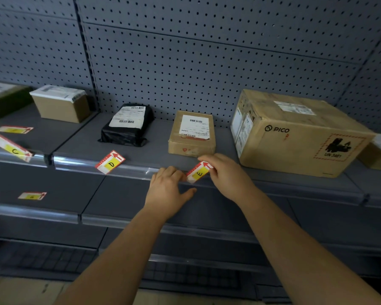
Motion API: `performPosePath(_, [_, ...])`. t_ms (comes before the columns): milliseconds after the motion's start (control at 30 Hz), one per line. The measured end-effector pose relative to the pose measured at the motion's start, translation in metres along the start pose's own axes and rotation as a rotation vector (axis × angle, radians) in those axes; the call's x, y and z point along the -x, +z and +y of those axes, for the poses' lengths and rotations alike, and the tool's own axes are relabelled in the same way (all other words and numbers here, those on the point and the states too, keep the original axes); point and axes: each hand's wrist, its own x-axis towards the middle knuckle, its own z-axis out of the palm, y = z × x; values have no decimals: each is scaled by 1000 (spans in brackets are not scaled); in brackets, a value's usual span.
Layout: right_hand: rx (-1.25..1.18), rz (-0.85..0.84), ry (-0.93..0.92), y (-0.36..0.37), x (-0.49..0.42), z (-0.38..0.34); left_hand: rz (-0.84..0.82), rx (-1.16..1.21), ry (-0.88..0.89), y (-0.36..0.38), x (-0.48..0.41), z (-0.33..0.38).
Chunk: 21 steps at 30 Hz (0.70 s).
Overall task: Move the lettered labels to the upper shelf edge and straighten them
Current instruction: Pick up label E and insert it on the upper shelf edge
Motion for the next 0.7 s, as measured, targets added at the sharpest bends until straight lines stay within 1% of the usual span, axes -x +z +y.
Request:
performPosePath(200, [11, -6, 75, 6, 3, -6, -75, 69, 26, -10, -6, -3])
performPosePath(333, [-3, 54, 159, 0, 19, -10, -36, 90, 28, -21, -1, -9])
performPosePath(400, [-20, 96, 197, -3, 32, -13, -52, 65, 37, -30, 6, -10])
performPosePath(467, [-36, 111, 202, -6, 45, -20, -60, 47, 54, -40, 15, -8])
performPosePath(700, [-47, 56, 175, -2, 96, -57, -61, 58, 63, -73, 65, 5])
